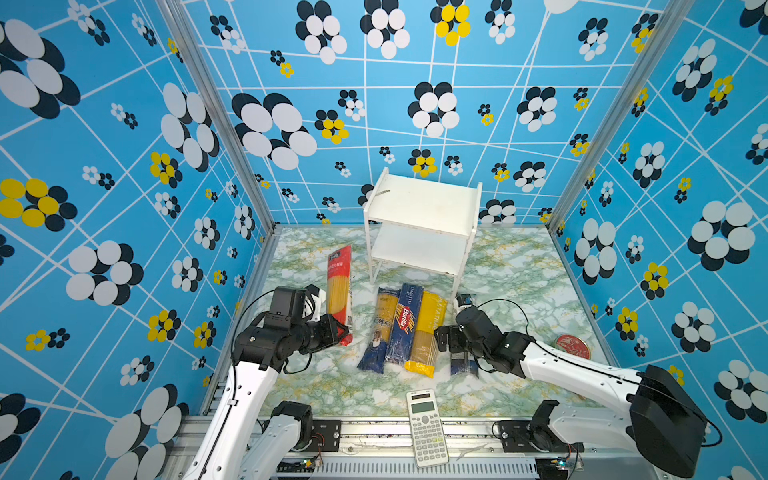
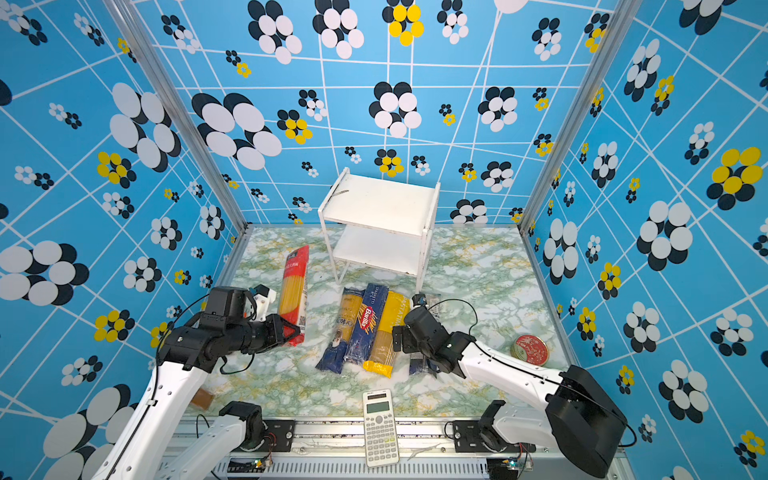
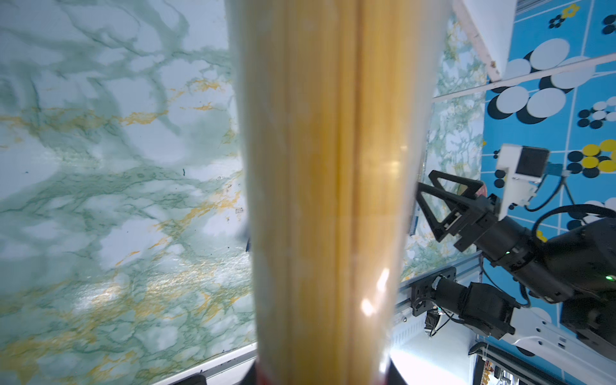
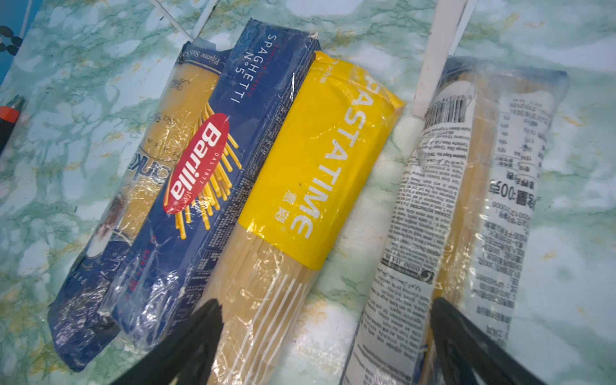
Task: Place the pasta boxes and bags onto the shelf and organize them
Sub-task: 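Lift the red spaghetti bag upright with the left gripper toward the shelf, then carry the upright red bag with the left gripper to the shelf's top tier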
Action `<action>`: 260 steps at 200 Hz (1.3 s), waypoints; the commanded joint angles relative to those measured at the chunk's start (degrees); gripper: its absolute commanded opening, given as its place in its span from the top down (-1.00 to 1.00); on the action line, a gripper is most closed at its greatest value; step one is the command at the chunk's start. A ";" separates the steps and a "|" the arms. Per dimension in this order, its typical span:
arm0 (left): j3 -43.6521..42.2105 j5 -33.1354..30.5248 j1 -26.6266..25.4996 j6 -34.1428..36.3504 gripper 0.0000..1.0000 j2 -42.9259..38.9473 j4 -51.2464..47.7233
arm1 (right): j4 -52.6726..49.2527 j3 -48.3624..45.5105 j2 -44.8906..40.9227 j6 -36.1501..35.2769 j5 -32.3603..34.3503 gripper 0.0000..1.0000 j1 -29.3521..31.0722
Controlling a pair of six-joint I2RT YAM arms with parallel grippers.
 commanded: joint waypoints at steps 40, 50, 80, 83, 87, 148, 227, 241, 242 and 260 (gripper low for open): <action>13.50 4.73 2.05 3.47 1.00 1.33 6.24 | -0.60 1.63 1.17 -1.09 -0.22 -0.98 0.41; 15.96 3.22 2.18 4.77 1.00 1.96 5.05 | -0.63 1.51 1.14 -1.18 -0.27 -0.98 0.43; 24.06 -1.80 2.67 8.00 1.00 3.98 1.62 | -0.89 1.51 1.28 -1.39 -0.27 -0.98 0.45; 24.68 -1.88 2.71 8.13 1.00 4.22 1.62 | -0.97 1.44 1.33 -1.36 -0.26 -0.99 0.38; 25.53 -1.95 2.81 8.27 1.00 4.49 1.67 | -0.98 1.42 1.29 -1.30 -0.25 -0.99 0.40; 37.39 3.25 2.90 7.27 1.00 10.94 7.21 | -0.89 1.37 1.82 -0.90 -0.78 -0.99 0.47; 43.03 16.81 2.89 -0.31 1.00 19.00 26.46 | -0.63 1.60 2.83 -0.43 -0.80 -0.98 0.44; 43.75 20.18 2.89 -2.67 1.00 21.06 30.72 | -0.46 1.47 2.87 -0.30 -1.08 -0.98 0.44; 43.74 20.39 2.89 -2.83 1.00 21.17 31.14 | -0.46 1.49 2.87 -0.30 -1.11 -0.99 0.45; 44.60 22.62 2.90 -5.34 1.00 23.71 35.46 | -0.61 1.34 2.79 -0.21 -1.15 -0.98 0.39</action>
